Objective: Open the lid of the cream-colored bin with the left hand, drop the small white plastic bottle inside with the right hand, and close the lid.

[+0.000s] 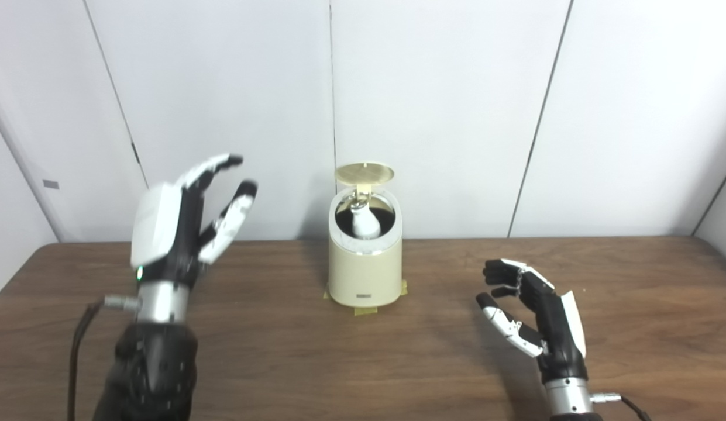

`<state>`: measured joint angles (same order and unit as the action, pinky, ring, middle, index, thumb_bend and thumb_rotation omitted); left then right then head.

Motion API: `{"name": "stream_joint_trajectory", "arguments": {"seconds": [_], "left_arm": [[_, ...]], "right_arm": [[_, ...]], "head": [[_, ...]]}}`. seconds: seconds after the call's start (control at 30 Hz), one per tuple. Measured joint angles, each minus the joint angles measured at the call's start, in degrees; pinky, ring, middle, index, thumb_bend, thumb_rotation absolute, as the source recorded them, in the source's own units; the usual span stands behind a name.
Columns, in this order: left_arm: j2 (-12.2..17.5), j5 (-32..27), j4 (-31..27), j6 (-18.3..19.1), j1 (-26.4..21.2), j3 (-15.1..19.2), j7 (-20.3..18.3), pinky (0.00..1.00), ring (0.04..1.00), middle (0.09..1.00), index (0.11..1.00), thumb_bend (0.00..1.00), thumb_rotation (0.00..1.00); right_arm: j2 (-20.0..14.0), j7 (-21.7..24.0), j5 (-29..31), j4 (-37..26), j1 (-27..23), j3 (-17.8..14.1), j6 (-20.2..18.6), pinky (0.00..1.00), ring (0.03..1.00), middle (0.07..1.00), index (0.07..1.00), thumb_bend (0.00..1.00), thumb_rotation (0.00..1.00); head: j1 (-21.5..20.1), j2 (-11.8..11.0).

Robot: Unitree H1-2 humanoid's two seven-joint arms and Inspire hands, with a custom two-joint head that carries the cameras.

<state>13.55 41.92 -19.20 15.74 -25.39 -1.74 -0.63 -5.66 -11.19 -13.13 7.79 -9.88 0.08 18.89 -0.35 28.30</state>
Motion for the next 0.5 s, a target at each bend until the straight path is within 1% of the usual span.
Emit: {"name": "stream_joint_trajectory", "arguments": {"seconds": [0.03, 0.1, 0.13, 0.23, 0.27, 0.3, 0.37, 0.43, 0.5], "left_arm": [[0.0, 1.0, -0.1, 1.4, -1.4, -0.6, -1.2, 0.76, 0.848, 0.840, 0.827, 0.62, 1.00], [0.0, 2.2, -0.3, 2.9, -3.5, -1.8, -3.0, 0.77, 0.855, 0.847, 0.836, 0.64, 1.00], [-0.1, 2.9, -0.4, 3.6, -4.6, -2.4, -4.1, 0.77, 0.859, 0.851, 0.839, 0.65, 1.00], [-0.5, 4.4, -0.4, 5.0, -7.6, -4.1, -6.2, 0.78, 0.876, 0.862, 0.844, 0.70, 1.00], [-0.7, 5.4, -0.2, 5.3, -8.8, -5.0, -6.8, 0.82, 0.891, 0.868, 0.849, 0.72, 1.00], [-0.9, 6.2, 0.2, 5.6, -9.8, -5.8, -7.2, 0.84, 0.897, 0.869, 0.849, 0.73, 1.00], [-1.2, 7.8, 1.2, 6.0, -12.0, -7.3, -8.8, 0.86, 0.901, 0.856, 0.839, 0.71, 1.00], [-1.7, 9.0, 3.1, 6.1, -13.9, -8.7, -9.1, 0.87, 0.897, 0.850, 0.833, 0.71, 1.00], [-2.5, 10.0, 5.6, 6.0, -15.2, -10.0, -9.1, 0.87, 0.901, 0.854, 0.834, 0.73, 1.00]], "right_arm": [[0.0, 0.1, 0.0, 0.0, 0.0, 0.1, 0.0, 0.56, 0.656, 0.674, 0.675, 0.24, 0.32], [-0.1, 0.4, 0.0, 0.0, 0.0, 0.2, 0.0, 0.56, 0.655, 0.674, 0.674, 0.24, 0.32], [0.0, 0.5, 0.1, 0.0, 0.0, 0.2, 0.0, 0.57, 0.653, 0.672, 0.673, 0.24, 0.30], [0.0, 0.5, 0.1, 0.1, 0.0, 0.1, 0.0, 0.56, 0.639, 0.659, 0.661, 0.25, 0.31], [0.0, 0.4, 0.0, 0.2, -0.1, 0.1, 0.1, 0.56, 0.641, 0.659, 0.661, 0.25, 0.31], [0.0, 0.3, 0.0, 0.3, -0.1, 0.0, 0.1, 0.56, 0.646, 0.662, 0.663, 0.25, 0.31], [0.0, 0.3, 0.1, 0.3, -0.2, 0.0, 0.1, 0.57, 0.655, 0.669, 0.667, 0.25, 0.32], [0.1, 0.4, 0.1, 0.3, -0.2, 0.0, 0.0, 0.57, 0.652, 0.668, 0.670, 0.25, 0.29], [0.1, 0.4, 0.1, 0.2, -0.2, 0.1, -0.1, 0.57, 0.647, 0.663, 0.668, 0.25, 0.26]], "head": [[0.0, -0.1], [0.0, 0.1], [0.0, 0.1], [0.4, 0.2], [0.6, 0.0], [0.4, -0.1], [0.3, -0.1], [0.3, -0.1], [0.4, 0.1]]}}
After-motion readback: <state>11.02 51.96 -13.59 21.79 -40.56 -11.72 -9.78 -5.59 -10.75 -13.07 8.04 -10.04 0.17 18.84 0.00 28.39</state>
